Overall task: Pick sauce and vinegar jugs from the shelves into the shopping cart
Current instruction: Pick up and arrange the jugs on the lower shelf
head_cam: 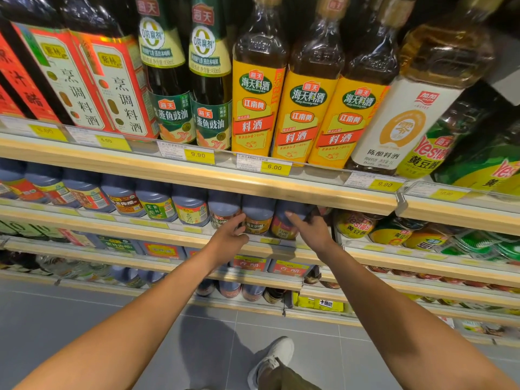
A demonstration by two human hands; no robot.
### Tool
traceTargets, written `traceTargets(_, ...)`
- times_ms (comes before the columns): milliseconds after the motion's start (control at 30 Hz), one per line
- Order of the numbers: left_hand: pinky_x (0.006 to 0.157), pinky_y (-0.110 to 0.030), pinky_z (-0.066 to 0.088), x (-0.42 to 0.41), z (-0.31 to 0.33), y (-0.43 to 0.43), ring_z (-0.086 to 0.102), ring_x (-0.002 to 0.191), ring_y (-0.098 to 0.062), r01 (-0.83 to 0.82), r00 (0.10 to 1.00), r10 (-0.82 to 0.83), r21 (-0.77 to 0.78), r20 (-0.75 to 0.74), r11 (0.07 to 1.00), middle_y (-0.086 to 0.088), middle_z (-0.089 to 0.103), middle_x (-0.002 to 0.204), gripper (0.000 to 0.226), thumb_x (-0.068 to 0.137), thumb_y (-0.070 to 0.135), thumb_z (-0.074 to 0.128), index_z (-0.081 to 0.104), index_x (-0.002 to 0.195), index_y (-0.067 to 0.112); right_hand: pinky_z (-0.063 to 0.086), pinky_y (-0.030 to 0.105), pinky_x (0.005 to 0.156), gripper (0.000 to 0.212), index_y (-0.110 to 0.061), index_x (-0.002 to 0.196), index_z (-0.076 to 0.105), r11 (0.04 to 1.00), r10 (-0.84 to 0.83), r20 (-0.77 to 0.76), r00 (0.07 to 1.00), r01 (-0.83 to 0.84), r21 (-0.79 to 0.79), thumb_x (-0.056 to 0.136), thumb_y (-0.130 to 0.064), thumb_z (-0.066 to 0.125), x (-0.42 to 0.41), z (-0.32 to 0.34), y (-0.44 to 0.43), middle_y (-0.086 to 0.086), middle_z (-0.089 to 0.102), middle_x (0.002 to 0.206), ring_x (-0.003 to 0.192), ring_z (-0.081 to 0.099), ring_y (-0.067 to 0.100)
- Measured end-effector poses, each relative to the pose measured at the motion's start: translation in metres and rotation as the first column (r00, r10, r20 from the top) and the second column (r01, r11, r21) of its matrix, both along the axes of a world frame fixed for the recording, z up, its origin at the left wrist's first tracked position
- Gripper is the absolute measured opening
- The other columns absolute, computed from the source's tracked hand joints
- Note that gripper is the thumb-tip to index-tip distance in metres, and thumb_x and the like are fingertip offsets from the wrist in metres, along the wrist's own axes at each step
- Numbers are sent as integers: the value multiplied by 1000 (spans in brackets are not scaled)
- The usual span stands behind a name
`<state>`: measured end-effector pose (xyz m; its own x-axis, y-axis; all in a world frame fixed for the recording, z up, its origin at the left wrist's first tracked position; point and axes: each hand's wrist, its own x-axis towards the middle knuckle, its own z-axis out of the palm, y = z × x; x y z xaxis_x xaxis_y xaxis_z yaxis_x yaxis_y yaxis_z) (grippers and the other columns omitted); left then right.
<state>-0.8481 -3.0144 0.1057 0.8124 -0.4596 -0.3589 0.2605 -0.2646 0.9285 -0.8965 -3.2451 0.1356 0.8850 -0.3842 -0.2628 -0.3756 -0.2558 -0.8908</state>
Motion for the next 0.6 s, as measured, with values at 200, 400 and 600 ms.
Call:
traceTargets(200,108,-31,39,-19,13,12,35,146,-10,46,999,-46,5,4,999,10,33,160,68,98,17,63,31,158,24,50,50,100,82,-17,127,58,999,18,-26,1000,-19,-28,74,-79,68,-21,-12,-5,3,64,129,117,61,22)
traceTargets(400,97,-23,39,-50,8,6,44,138,-18,68,997,-70,62,21,996,-8,42,154,63,99,9,62,34,155,9,40,42,114,91,-15,158,31,998,-57,-92,994,55,-23,88,-60,69,-74,-3,-3,1,36,160,144,40,21)
traceTargets(600,106,-26,36,-87,-5,-26,35,147,-25,240,971,-239,98,-19,966,-10,36,158,61,101,10,58,31,155,5,52,17,82,47,-14,130,66,987,-137,-97,986,128,-100,96,-46,64,-149,-10,-30,2,67,125,110,64,12)
